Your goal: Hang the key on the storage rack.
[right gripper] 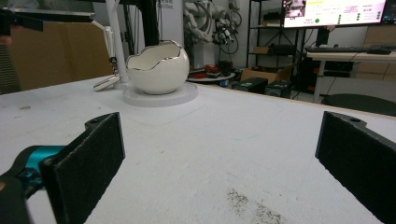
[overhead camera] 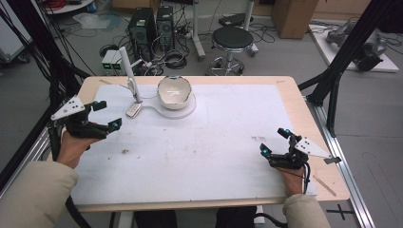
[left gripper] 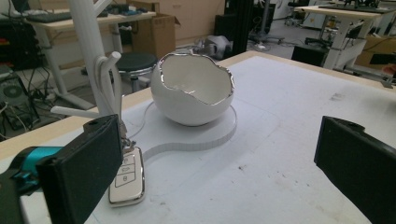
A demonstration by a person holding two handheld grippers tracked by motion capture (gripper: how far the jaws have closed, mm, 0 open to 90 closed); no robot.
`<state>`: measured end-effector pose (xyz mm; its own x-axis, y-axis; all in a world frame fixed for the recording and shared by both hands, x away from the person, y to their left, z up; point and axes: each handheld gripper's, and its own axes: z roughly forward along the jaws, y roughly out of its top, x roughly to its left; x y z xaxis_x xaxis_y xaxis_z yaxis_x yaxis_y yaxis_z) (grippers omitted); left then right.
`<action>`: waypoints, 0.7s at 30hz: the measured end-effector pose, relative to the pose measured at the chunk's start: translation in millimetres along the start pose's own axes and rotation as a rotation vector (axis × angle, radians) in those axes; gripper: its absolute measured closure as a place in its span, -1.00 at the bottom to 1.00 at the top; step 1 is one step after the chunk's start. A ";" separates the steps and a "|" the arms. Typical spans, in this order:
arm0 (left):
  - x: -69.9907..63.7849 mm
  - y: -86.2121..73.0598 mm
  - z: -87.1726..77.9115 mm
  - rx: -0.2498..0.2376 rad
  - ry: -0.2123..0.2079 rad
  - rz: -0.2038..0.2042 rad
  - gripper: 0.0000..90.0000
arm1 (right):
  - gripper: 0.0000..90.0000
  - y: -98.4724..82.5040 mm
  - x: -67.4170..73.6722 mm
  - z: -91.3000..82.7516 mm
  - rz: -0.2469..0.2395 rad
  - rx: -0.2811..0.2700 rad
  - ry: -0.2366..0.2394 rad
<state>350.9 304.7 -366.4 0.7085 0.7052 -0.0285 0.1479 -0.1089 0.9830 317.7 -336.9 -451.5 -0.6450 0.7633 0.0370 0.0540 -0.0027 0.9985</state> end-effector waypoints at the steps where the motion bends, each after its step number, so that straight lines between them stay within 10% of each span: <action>1: -3.5 -3.4 -1.0 -0.004 0.005 0.001 -0.96 | -0.99 0.1 0.1 -0.2 -0.001 0.001 -0.002; 21: -46.1 -90.8 -20.8 -0.149 0.070 0.003 -0.96 | -0.99 0.1 1.0 0.4 -0.013 0.004 -0.001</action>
<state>290.4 296.6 -450.5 0.6579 0.7529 -0.0174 0.0375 -0.0097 0.9992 317.4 -335.9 -451.4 -0.6451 0.7637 0.0235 0.0481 0.0099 0.9988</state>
